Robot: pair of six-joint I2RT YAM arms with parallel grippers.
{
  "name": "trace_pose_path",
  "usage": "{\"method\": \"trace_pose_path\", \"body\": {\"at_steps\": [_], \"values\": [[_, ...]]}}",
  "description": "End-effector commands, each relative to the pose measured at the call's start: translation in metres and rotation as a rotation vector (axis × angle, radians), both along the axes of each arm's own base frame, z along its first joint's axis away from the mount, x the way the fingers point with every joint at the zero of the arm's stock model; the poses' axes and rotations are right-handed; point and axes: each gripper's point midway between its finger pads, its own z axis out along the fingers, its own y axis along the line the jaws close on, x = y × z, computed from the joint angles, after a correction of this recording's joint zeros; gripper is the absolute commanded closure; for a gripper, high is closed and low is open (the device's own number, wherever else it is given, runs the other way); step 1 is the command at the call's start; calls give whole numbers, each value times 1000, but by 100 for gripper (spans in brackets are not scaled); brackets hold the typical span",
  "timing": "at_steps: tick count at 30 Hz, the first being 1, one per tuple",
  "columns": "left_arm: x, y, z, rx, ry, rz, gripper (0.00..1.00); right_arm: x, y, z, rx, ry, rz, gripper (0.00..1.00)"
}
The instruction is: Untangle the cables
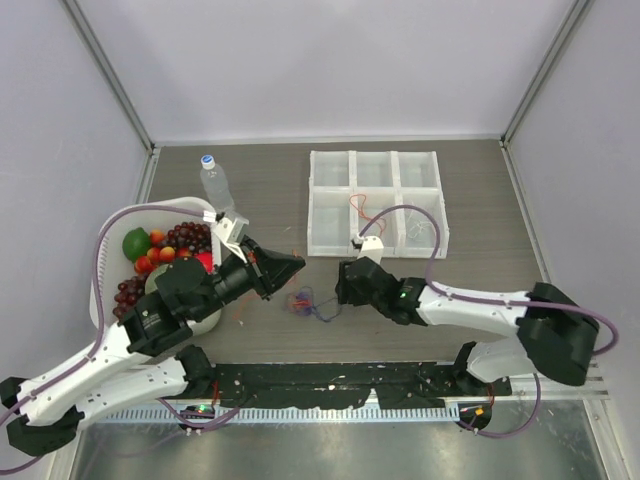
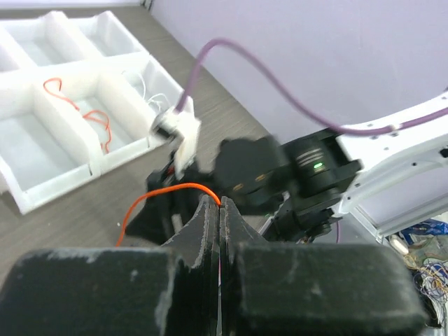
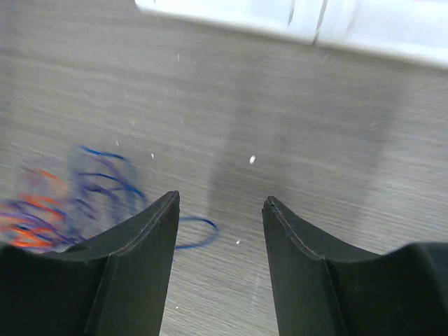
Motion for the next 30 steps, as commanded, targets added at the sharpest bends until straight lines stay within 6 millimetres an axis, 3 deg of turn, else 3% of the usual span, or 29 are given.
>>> {"method": "trace_pose_path", "body": {"at_steps": [1, 7, 12, 15, 17, 22, 23, 27, 30], "values": [[-3, -6, 38, 9, -83, -50, 100, -10, 45, -12, 94, 63, 152, 44], [-2, -14, 45, 27, -91, -71, 100, -23, 42, -9, 98, 48, 160, 43], [-1, -9, 53, 10, -104, -53, 100, -43, 46, 28, 171, -49, 295, 41], [-1, -8, 52, 18, -103, -49, 100, -49, 57, 59, 331, -132, 347, 40], [-1, -10, 50, 20, -99, -54, 100, -56, 61, 65, 403, -152, 381, 39], [-4, -16, 50, -8, -87, -82, 100, -49, 67, 58, 421, -155, 358, 40], [-4, -15, 52, -14, -89, -80, 100, -47, 72, 64, 431, -159, 357, 40], [-3, -16, 54, -11, -94, -80, 100, -27, 80, 34, 276, -98, 283, 43], [-12, -20, 58, -16, -98, -134, 100, -18, 81, 14, 204, -56, 228, 57]]}}
